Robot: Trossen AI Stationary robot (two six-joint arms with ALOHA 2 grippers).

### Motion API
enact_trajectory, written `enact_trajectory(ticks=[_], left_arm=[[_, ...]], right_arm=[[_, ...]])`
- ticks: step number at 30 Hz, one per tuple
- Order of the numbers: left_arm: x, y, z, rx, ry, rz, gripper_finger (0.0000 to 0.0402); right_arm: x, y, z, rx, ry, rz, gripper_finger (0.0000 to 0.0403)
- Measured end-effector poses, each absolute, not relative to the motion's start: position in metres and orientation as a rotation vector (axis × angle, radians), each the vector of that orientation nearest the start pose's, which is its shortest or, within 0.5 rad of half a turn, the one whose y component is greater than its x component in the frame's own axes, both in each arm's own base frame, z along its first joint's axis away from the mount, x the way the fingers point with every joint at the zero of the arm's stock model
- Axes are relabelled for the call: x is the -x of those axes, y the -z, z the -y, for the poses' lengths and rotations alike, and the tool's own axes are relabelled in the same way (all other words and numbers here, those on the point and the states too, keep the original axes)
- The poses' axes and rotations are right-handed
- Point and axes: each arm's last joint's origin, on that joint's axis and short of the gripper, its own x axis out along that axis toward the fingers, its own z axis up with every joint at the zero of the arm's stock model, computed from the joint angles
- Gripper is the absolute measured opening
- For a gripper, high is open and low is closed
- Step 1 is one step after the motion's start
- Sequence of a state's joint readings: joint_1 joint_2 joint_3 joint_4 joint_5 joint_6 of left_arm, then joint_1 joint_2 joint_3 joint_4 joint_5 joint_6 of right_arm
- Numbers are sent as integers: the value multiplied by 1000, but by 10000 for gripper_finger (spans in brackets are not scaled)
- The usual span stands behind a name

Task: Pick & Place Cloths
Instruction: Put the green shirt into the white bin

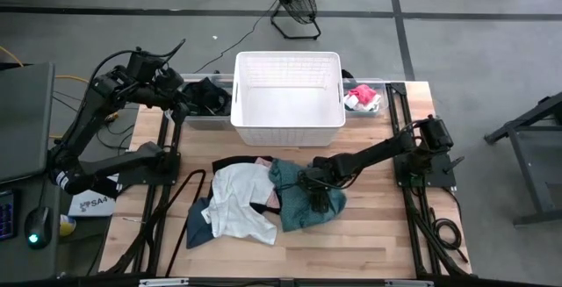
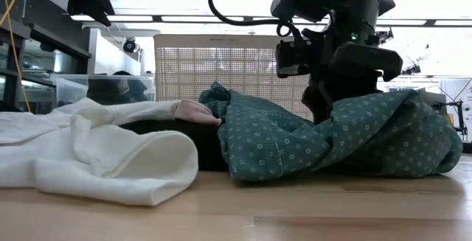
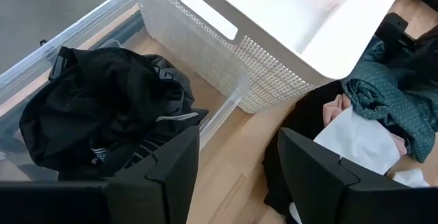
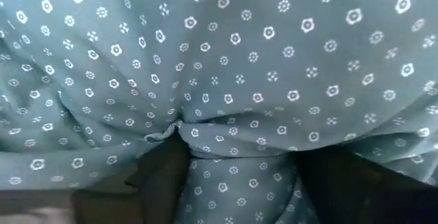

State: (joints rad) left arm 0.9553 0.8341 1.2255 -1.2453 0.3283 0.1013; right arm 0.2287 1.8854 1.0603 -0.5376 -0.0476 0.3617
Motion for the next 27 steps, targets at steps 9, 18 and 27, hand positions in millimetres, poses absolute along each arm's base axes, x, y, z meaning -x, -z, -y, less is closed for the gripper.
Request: enact_trajectory(ticks=[9,18,27], left_arm=[[-70,-376,-83,425,-550,-721,195],[-70,-376,-83,426,-550,-721,195],[-70,-376,-83,426,-549,-721,195]], right_arm=[[-316,-120,-81,-382,-19,-1490,79],[-317,-132,-87,-704,-20,-1479,43],[-306,-222,-88,-771,-5,-1047,43]])
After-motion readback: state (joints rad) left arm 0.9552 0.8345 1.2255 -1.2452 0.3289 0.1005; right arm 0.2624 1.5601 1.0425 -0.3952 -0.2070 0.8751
